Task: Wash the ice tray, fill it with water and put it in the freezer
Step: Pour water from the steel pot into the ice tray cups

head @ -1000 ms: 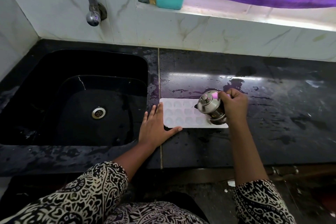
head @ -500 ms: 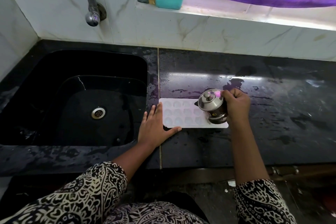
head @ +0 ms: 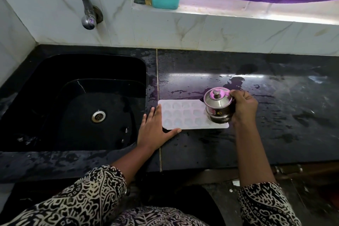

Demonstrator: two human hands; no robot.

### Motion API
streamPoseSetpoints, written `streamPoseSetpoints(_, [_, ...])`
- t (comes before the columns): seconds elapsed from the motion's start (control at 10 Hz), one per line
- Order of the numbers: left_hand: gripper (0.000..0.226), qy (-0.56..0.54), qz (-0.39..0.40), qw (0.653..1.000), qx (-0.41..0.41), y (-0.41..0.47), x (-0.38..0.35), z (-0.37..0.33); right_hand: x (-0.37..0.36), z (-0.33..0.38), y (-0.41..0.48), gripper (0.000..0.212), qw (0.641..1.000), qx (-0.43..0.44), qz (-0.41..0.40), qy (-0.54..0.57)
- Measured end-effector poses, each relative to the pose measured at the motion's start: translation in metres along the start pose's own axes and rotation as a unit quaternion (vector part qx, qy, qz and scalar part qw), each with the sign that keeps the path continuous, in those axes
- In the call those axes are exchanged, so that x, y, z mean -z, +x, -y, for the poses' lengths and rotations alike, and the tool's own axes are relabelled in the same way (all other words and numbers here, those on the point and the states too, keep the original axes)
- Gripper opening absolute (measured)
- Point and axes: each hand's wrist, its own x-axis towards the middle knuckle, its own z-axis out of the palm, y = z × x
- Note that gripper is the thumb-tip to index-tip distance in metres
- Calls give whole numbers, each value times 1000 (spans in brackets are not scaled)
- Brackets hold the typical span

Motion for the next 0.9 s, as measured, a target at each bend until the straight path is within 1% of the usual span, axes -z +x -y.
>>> streamPoseSetpoints(0.1, [119, 0, 3, 1000, 1, -1, 1, 0, 4, 0, 2, 34, 1000, 10, 0, -20])
streamPoseSetpoints(0.3, [120, 0, 7, 1000, 4, 0, 0, 0, 10, -2, 9, 26, 996, 32, 25, -80])
streamPoseSetpoints(0.4, [121, -1, 8, 1000, 7, 2, -3, 2, 13, -1, 15, 30, 993, 38, 49, -98])
streamPoseSetpoints(0.5, [123, -2, 11, 1000, 13, 3, -5, 3, 13, 1, 20, 38, 989, 48, 76, -118])
streamPoseSetpoints(0.6, [125, -6, 13, 1000, 18, 4, -6, 4, 12, 3, 24, 39, 984, 64, 92, -141])
streamPoseSetpoints(0.7, [124, -4, 14, 1000, 22, 5, -6, 4, 9, 5, 27, 36, 980, 69, 103, -158])
streamPoseSetpoints(0.8, [124, -7, 16, 1000, 23, 4, -5, 3, 8, 6, 30, 38, 976, 76, 114, -168])
streamPoseSetpoints(0.9, [124, -8, 18, 1000, 21, 3, -4, 2, 9, 6, 31, 33, 973, 84, 122, -178])
